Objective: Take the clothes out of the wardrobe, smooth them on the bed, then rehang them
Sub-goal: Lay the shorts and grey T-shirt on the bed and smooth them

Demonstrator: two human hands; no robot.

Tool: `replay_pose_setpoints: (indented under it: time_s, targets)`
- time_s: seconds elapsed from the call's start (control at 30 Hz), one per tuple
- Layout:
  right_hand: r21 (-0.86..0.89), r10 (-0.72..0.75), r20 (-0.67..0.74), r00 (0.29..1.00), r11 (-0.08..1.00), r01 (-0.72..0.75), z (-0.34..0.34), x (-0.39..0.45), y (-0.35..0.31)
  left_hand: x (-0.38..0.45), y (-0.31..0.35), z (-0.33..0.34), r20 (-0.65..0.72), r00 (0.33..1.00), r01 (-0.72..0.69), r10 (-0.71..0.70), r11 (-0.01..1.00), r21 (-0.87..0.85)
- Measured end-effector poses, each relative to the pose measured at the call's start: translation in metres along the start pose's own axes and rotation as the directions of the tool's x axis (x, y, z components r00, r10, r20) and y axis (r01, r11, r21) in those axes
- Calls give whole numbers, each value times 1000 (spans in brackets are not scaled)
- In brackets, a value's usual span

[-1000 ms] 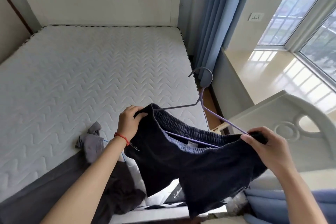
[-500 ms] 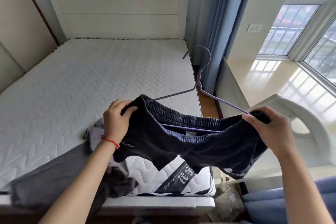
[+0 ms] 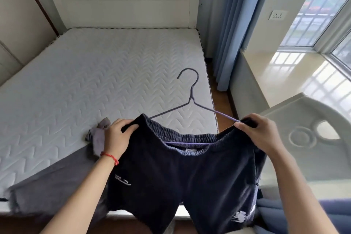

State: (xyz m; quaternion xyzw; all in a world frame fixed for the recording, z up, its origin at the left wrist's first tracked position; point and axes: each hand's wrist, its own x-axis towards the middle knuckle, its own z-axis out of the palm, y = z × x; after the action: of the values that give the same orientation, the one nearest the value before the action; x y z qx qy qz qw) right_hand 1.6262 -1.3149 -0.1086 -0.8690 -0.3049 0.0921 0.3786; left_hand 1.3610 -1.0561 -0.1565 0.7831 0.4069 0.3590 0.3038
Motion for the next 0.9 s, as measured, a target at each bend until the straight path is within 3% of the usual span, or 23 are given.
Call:
replay_pose_setpoints:
  time_s: [0.2, 0.37, 0.9]
  targets:
    - [-57, 140, 157, 978, 989, -133, 99, 62, 60, 35, -90, 75, 184, 958, 208, -218, 976, 70]
    - [-78, 227, 250, 941, 974, -214, 180, 121, 106, 73, -156, 141, 225, 917, 303, -330, 942, 144]
    - [-169, 243, 164, 956, 962, -216, 358, 294, 241, 180, -322, 344, 211, 923, 265, -323, 929, 260]
